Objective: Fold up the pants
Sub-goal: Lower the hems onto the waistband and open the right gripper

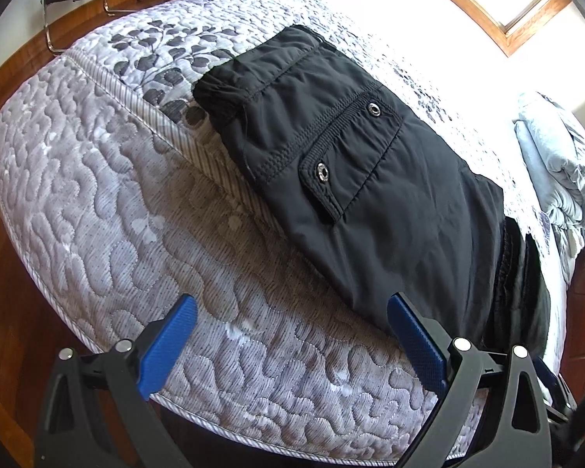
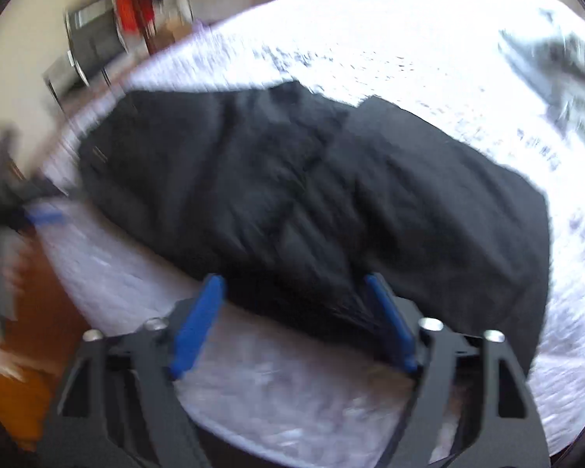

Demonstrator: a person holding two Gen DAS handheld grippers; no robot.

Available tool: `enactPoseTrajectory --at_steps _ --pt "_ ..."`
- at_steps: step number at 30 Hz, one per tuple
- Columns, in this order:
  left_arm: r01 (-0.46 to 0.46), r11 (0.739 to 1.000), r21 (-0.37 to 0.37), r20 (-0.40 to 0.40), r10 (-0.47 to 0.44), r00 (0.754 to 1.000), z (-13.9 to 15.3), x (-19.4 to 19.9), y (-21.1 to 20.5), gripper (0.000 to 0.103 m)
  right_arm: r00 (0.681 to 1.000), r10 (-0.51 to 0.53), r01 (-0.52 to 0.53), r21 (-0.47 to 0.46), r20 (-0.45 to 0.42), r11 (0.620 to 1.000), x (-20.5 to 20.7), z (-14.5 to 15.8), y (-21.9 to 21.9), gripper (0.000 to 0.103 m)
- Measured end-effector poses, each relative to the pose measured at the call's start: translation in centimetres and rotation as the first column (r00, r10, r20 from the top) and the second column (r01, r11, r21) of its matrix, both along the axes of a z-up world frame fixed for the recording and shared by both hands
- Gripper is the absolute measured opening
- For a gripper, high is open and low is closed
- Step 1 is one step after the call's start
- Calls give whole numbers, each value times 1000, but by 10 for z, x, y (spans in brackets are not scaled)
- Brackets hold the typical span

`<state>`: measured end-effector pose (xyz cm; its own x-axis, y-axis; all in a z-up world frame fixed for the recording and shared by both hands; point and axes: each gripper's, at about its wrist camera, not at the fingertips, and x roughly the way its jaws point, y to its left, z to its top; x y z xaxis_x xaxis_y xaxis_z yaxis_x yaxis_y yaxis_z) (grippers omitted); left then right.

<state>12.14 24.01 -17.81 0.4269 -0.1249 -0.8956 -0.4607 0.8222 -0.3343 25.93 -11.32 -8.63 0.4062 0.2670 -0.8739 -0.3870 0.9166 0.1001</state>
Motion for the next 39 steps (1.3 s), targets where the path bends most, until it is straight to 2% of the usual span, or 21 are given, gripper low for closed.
enactPoseTrajectory --at_steps 2,6,11,13,15,16,18,19,21,22,23,32,36,39 --pt "0 1000 -5 0 0 1000 0 1 0 99 999 -33 33 59 -6 998 -3 13 -6 78" --pt "7 1000 -10 2 -7 1000 -1 2 -2 99 990 -142 142 25 14 990 1 22 -6 78" --pt "10 1000 -11 7 -10 1000 0 3 -8 99 984 -177 176 -27 -19 984 19 -2 5 78" --pt "9 1000 -6 8 -9 1000 0 2 -9 99 974 -224 222 -71 -19 972 22 -11 6 73" --pt "5 1000 -1 9 -5 1000 1 0 -6 99 965 -261 257 -104 -32 961 26 -20 5 59" --pt "3 1000 -1 9 -3 1000 2 -1 -5 99 960 -272 266 -89 -65 960 27 -27 2 57" --pt "0 1000 -1 8 0 1000 1 -1 -3 99 949 -288 287 -30 -125 958 27 -34 -7 31" --pt "-4 1000 -2 6 4 1000 0 -1 -1 99 945 -292 293 -20 -147 956 27 -36 -9 28" --pt "-11 1000 -7 1 11 1000 -2 -2 2 99 949 -288 288 -18 -127 957 24 -31 -9 18" --pt "-15 1000 -12 -2 15 1000 -4 -2 3 99 955 -272 272 -16 -113 962 22 -27 -7 8" --pt "-18 1000 -15 -4 18 1000 -5 -3 4 99 961 -254 254 -11 -109 967 21 -23 -6 4" --pt "-35 999 -29 -8 35 999 -8 -9 7 99 990 -136 137 26 -41 990 12 14 21 5" --pt "-44 999 -31 1 44 999 -5 -13 10 99 992 -94 94 -15 -78 996 17 -9 37 5" --pt "-45 998 -32 2 45 999 -2 -16 14 99 987 -108 107 -23 -116 994 21 -31 35 5"
